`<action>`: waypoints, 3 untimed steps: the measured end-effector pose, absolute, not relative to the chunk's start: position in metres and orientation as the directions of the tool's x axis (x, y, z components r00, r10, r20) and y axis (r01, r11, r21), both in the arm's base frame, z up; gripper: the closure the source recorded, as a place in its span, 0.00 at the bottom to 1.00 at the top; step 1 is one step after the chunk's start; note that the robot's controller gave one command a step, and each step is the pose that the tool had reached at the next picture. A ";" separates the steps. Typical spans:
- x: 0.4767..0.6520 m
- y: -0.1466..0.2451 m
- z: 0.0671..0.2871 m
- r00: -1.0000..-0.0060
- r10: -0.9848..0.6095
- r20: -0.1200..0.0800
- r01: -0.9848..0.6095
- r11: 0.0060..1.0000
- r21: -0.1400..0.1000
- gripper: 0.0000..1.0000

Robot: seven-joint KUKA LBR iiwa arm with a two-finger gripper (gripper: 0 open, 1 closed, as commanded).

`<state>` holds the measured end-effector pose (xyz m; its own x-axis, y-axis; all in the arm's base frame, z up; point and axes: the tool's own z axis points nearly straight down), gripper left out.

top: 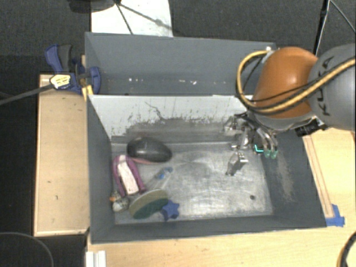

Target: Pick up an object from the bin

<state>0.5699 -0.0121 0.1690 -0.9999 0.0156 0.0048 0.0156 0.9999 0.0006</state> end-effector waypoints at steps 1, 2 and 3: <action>0.541 0.060 0.165 -0.990 -0.141 0.000 -0.141 0.990 0.003 0.00; 0.584 0.131 0.137 -0.980 -0.201 -0.006 -0.201 0.980 0.003 0.00; 0.596 0.144 0.073 -0.905 -0.426 -0.010 -0.426 0.905 -0.003 0.00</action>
Offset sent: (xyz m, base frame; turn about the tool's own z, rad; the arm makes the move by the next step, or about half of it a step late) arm -0.0288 0.0682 -0.0037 -0.1599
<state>0.5957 0.1438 0.0728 -0.9047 -0.4259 -0.0104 -0.4258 0.9048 -0.0034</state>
